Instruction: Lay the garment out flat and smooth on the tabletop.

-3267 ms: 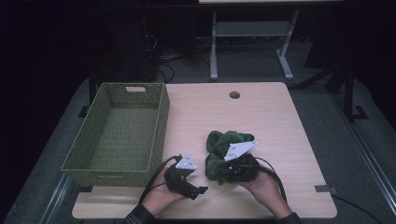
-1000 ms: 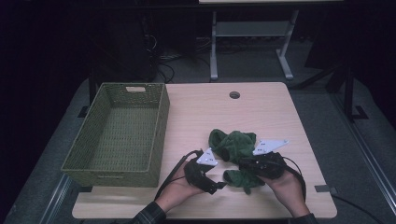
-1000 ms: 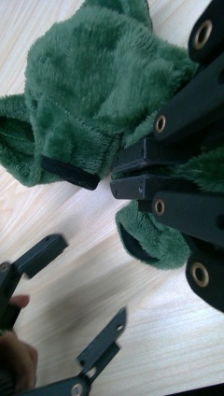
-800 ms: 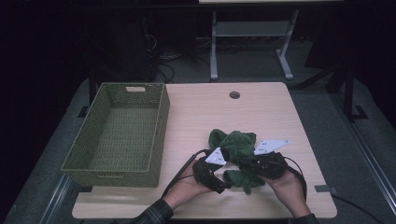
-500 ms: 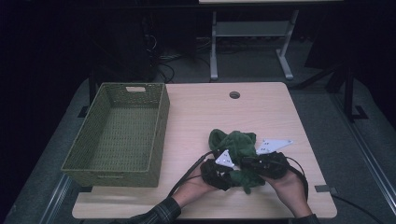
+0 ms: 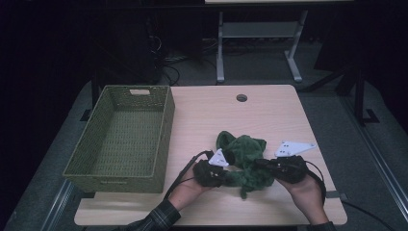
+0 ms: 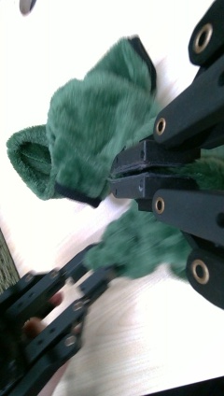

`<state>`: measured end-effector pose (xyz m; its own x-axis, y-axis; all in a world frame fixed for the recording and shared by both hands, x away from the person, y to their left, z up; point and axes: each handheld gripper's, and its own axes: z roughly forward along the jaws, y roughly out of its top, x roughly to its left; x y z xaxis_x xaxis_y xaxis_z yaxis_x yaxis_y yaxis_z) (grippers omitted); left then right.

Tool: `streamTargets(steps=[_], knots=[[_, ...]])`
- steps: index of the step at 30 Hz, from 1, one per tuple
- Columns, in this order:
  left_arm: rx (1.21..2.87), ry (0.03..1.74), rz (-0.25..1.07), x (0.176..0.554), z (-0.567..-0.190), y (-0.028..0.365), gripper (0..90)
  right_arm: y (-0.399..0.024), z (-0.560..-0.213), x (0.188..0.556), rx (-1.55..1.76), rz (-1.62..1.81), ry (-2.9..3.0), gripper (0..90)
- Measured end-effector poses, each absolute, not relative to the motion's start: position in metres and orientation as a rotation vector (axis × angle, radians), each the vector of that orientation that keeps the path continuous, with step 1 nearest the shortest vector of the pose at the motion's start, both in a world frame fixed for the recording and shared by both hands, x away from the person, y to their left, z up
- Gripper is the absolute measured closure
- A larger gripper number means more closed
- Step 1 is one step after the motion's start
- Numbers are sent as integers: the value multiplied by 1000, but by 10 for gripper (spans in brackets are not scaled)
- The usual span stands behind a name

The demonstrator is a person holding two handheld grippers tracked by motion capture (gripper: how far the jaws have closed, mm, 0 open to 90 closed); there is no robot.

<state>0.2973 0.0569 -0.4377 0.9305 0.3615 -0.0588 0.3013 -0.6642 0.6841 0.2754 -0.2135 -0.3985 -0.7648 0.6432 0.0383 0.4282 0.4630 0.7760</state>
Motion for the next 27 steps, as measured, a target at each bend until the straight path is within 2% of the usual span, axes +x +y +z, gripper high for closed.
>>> streamTargets(steps=[7, 27], knots=[[2342, 528, 142, 293, -433, 81, 759, -231, -400, 266, 960, 1209, 2431, 869], [2395, 574, 142, 284, -442, 94, 760, -278, -436, 229, 1131, 1197, 2450, 849]])
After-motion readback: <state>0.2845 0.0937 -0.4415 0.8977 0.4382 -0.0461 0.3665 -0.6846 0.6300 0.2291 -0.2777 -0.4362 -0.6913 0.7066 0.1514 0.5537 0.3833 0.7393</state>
